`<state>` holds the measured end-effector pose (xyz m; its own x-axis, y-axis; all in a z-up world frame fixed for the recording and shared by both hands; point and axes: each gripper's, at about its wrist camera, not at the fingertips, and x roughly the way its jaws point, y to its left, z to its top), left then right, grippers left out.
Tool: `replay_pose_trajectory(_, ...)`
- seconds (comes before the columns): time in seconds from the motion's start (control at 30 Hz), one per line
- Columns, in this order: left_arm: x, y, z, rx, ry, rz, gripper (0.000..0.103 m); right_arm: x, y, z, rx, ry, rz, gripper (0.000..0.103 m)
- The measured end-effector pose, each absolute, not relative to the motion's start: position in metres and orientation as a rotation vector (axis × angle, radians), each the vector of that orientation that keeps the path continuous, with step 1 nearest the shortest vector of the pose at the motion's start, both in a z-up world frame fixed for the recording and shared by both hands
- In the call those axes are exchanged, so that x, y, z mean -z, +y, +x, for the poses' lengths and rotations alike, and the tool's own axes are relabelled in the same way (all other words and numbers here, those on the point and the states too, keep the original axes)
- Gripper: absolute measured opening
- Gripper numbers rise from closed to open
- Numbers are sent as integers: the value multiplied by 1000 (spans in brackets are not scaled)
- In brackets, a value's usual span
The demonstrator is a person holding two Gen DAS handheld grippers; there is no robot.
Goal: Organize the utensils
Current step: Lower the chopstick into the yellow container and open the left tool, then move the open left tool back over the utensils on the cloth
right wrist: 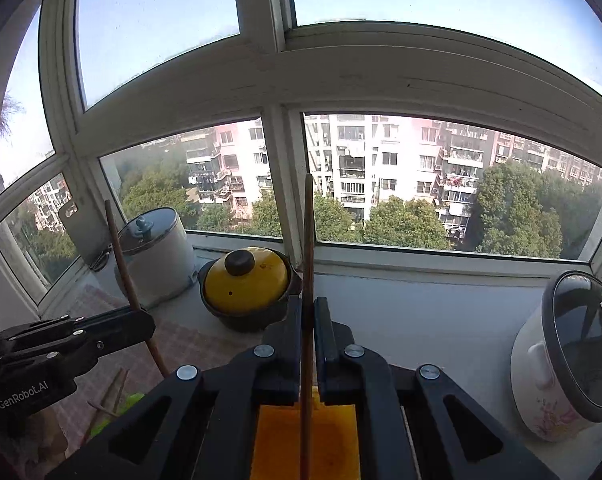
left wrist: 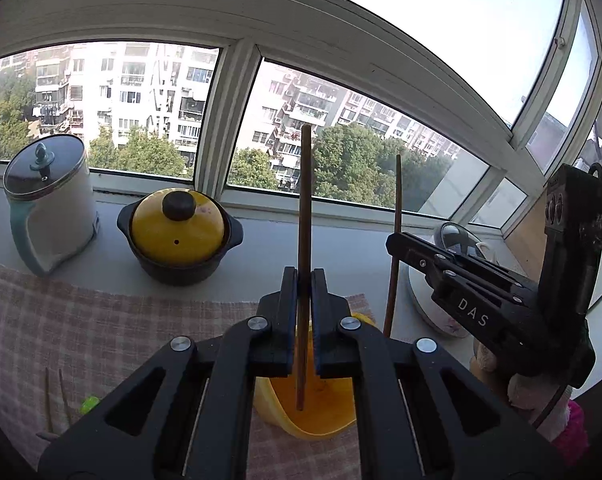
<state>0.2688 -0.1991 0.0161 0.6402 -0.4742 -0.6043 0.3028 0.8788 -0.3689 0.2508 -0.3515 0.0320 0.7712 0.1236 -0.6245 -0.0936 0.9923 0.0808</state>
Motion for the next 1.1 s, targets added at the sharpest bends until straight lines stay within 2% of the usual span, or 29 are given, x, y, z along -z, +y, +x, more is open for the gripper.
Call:
replay_pose_trajectory(0.3,16,-205,278,444,839,-251,4,12,-364,264,-108,772,100,3)
replay_pose_trajectory(0.6,21,-208,274,464,860,-233,4,23,-371,259,-102,795,115,4)
replay_pose_trajectory(0.63,21,-208,273,467,860,-229,4,23,-370,260,-101,794,113,6)
replay_pose_trajectory(0.73,20,-209,270,467,860,-221,4,22,-370,257,-98,788,104,24)
replay_pose_trajectory(0.77,21,-209,270,467,860,-219,8,22,-369,256,-95,785,101,27)
replay_pose_trajectory(0.8,21,-209,269,467,861,-218,17,21,-369,254,-91,783,99,27)
replay_pose_trajectory(0.87,21,-208,268,469,861,-222,25,21,-371,250,-83,780,100,30)
replay_pose_trajectory(1.0,21,-203,261,465,859,-219,25,19,-372,244,-70,775,102,36)
replay_pose_trajectory(1.1,19,-198,255,463,854,-220,25,17,-372,239,-61,764,98,46)
